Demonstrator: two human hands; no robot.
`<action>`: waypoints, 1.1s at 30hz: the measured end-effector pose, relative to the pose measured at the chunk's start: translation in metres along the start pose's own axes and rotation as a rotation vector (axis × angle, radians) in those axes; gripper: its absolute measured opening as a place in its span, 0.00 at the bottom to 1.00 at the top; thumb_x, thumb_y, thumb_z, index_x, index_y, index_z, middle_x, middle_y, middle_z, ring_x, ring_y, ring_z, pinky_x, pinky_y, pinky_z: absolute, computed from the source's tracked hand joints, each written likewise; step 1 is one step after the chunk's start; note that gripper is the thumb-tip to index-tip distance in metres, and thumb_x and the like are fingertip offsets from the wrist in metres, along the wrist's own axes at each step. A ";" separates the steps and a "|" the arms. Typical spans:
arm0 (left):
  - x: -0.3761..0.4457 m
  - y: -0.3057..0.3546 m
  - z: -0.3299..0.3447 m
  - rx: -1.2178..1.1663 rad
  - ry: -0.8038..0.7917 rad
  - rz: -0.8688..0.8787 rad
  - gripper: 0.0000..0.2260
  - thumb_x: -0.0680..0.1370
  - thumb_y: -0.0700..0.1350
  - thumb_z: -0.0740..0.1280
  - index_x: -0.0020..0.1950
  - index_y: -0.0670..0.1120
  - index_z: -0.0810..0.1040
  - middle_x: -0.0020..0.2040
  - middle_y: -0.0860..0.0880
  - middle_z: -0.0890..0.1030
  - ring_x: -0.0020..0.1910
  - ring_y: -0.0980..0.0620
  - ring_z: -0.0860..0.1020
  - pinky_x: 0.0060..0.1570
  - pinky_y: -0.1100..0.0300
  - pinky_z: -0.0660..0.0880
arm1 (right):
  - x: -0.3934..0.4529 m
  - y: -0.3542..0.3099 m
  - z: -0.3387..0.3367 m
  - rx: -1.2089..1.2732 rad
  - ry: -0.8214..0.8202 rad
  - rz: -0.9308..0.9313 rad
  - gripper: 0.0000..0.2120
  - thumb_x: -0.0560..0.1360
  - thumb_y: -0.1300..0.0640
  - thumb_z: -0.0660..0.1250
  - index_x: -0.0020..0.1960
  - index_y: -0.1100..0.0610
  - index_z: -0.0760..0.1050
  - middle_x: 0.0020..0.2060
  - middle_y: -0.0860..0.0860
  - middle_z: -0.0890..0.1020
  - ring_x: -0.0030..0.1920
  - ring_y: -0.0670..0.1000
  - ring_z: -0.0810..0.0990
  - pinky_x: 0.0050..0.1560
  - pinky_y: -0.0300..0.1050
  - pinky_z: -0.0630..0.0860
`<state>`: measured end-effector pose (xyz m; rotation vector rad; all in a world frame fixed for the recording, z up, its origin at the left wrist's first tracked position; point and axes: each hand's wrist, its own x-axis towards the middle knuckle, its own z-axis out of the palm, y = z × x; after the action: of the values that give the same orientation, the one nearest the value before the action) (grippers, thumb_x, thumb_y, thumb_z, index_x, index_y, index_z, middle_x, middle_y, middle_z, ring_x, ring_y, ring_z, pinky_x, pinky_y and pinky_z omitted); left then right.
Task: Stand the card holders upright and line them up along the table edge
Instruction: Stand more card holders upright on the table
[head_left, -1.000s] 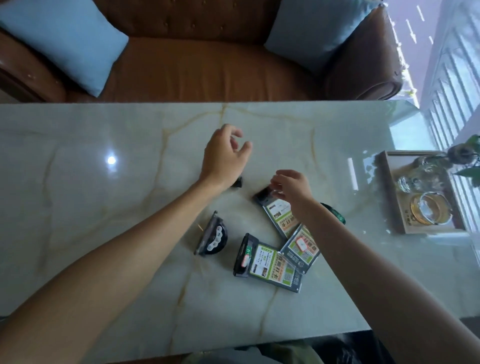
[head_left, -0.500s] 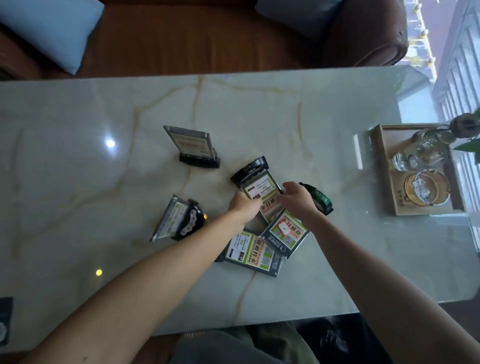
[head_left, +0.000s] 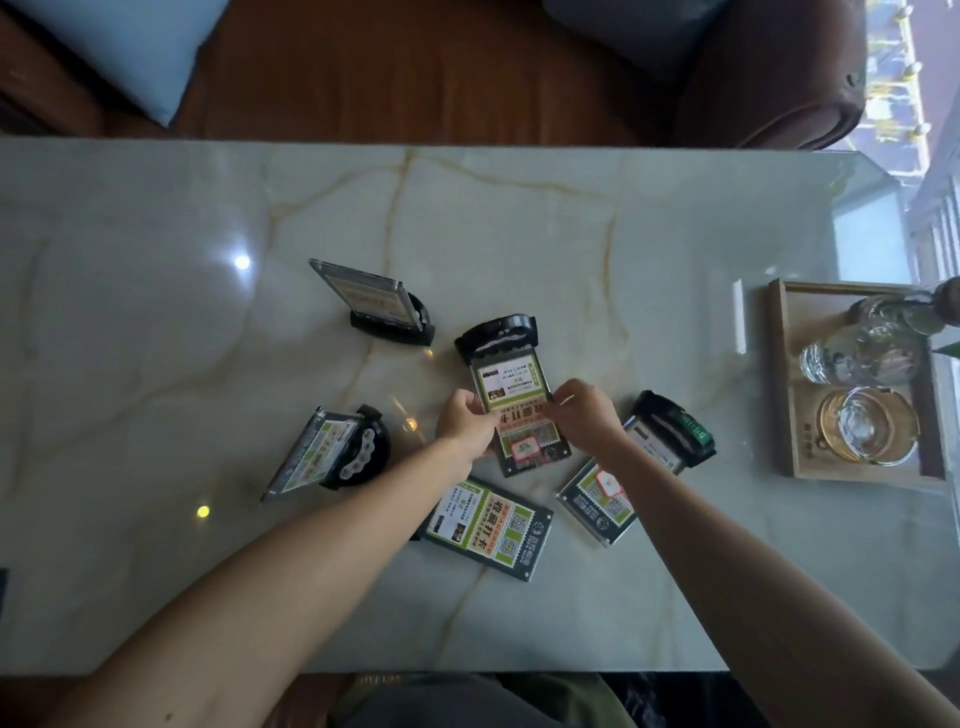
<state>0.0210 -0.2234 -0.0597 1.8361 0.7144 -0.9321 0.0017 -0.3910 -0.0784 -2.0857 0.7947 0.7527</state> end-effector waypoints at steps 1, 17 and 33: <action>0.000 0.004 -0.002 0.007 0.026 0.031 0.07 0.78 0.42 0.69 0.54 0.45 0.73 0.50 0.47 0.82 0.45 0.49 0.83 0.35 0.57 0.81 | 0.001 -0.002 -0.005 0.031 -0.013 0.001 0.04 0.78 0.53 0.69 0.49 0.53 0.75 0.44 0.50 0.82 0.36 0.46 0.79 0.29 0.38 0.73; -0.009 0.089 -0.029 -0.538 -0.043 0.145 0.06 0.78 0.40 0.69 0.45 0.37 0.80 0.37 0.40 0.82 0.28 0.48 0.81 0.32 0.57 0.82 | -0.009 -0.070 -0.072 0.810 -0.056 -0.081 0.09 0.79 0.59 0.62 0.50 0.60 0.80 0.32 0.56 0.78 0.27 0.52 0.76 0.29 0.41 0.75; -0.028 0.044 0.011 -0.141 -0.154 0.127 0.08 0.79 0.47 0.68 0.52 0.43 0.76 0.42 0.46 0.79 0.38 0.49 0.79 0.37 0.58 0.77 | -0.056 0.015 -0.039 0.770 0.300 -0.036 0.22 0.76 0.54 0.70 0.68 0.56 0.73 0.52 0.53 0.83 0.49 0.51 0.83 0.47 0.46 0.80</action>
<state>0.0372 -0.2535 -0.0191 1.6464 0.5478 -0.9062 -0.0355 -0.4141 -0.0238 -1.5065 1.0067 0.0637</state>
